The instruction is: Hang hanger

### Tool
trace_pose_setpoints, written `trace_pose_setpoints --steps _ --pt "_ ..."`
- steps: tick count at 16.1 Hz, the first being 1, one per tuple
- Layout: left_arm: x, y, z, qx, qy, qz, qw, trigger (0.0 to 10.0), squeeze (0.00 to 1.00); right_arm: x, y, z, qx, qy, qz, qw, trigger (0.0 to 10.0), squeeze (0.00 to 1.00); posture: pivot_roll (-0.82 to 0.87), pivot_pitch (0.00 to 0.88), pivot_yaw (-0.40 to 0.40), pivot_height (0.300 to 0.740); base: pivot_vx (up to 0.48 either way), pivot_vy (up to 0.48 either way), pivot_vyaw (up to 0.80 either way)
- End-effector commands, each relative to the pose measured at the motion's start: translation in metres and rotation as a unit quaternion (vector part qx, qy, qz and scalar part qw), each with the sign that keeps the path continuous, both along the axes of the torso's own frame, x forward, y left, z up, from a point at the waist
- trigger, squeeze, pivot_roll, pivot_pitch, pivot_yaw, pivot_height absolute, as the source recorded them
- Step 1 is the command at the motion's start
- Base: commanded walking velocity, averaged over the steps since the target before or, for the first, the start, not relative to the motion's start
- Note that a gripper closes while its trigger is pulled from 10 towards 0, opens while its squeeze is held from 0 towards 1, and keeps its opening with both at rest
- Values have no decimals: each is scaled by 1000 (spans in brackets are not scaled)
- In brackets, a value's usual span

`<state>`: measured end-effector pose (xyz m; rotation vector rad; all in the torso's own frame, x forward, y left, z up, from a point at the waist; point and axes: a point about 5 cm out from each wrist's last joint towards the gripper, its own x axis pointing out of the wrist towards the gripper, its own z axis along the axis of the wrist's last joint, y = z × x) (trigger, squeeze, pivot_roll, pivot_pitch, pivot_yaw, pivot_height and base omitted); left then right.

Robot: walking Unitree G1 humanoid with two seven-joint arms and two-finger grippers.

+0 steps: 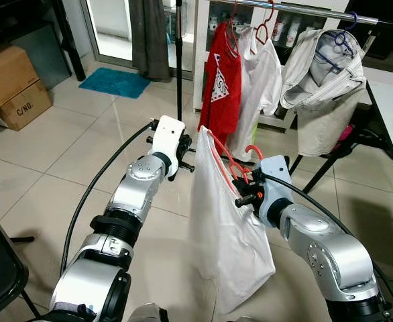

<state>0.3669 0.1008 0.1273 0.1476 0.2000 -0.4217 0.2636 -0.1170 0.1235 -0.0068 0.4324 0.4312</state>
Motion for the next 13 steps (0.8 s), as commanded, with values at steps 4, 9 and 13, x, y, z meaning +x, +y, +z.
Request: trace_pose_setpoints --steps 4,9,13 --pt "2 -6 0 -8 -11 -8 1000 10000 282 3 -2 10 10 -24 5 1000 10000 0 -86 0 -18 740 0 0 0" --pt "5 -18 4 -47 -23 -40 998 10000 0 1 1 15 15 -35 23 999 10000 0 -100 0 -18 740 0 0 0" --pt "9 -16 4 -39 -27 -30 998 10000 0 -1 6 17 25 -41 36 998 10000 0 -103 0 -15 740 0 0 0"
